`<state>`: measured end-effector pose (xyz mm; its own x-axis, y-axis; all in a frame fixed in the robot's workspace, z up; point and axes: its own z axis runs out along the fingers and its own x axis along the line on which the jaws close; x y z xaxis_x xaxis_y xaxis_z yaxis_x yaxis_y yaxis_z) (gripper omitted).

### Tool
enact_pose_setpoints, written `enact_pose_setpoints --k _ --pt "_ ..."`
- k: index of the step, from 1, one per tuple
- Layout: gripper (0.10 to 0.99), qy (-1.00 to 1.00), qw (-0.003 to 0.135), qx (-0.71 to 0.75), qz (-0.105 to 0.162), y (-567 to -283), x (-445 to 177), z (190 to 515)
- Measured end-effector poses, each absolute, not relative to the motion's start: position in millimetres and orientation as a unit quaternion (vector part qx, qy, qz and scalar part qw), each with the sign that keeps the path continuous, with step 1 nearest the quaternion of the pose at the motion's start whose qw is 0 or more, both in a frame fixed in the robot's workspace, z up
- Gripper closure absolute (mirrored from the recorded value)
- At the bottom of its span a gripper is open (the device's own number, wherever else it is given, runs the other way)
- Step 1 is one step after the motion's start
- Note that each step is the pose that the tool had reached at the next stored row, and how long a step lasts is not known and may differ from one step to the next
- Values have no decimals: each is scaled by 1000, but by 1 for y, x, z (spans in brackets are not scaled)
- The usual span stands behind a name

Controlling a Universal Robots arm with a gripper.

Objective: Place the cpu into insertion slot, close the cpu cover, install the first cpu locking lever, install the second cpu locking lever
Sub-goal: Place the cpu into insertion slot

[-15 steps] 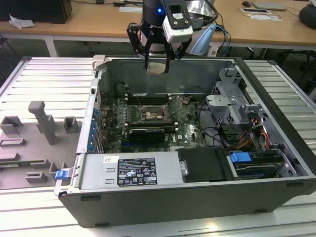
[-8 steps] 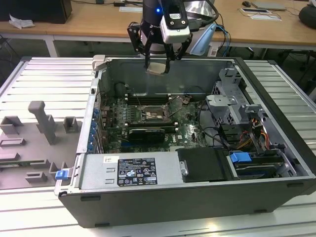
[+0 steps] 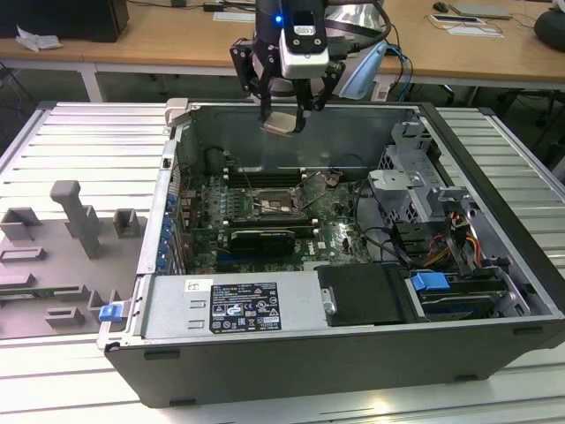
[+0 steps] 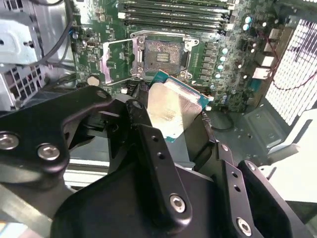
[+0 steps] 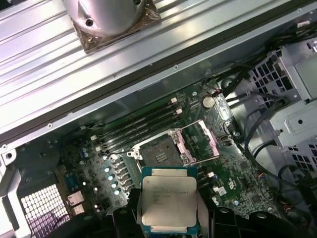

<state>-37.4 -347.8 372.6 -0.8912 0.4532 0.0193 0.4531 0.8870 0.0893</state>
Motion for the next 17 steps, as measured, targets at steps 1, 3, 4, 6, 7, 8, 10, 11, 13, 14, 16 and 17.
enact_pose_setpoints --k 1,3,4,6,7,8,10,11,13,14,16,17 --pt "553 970 1 240 46 -348 -37 372" --pt "553 965 2 259 46 -348 -37 372" --pt "553 961 3 273 46 -348 -37 372" --pt "553 955 4 294 46 -348 -37 372" --pt "553 951 5 307 46 -348 -37 372" --pt "553 948 5 316 45 -348 -37 371" --pt "553 944 6 328 45 -348 -37 371" --pt "553 942 6 333 45 -348 -37 371" --pt "553 937 6 346 45 -348 -37 371" --pt "553 934 7 354 45 -348 -37 371" --pt "553 929 7 367 45 -348 -37 371" --pt "553 926 8 374 45 -348 -37 371"
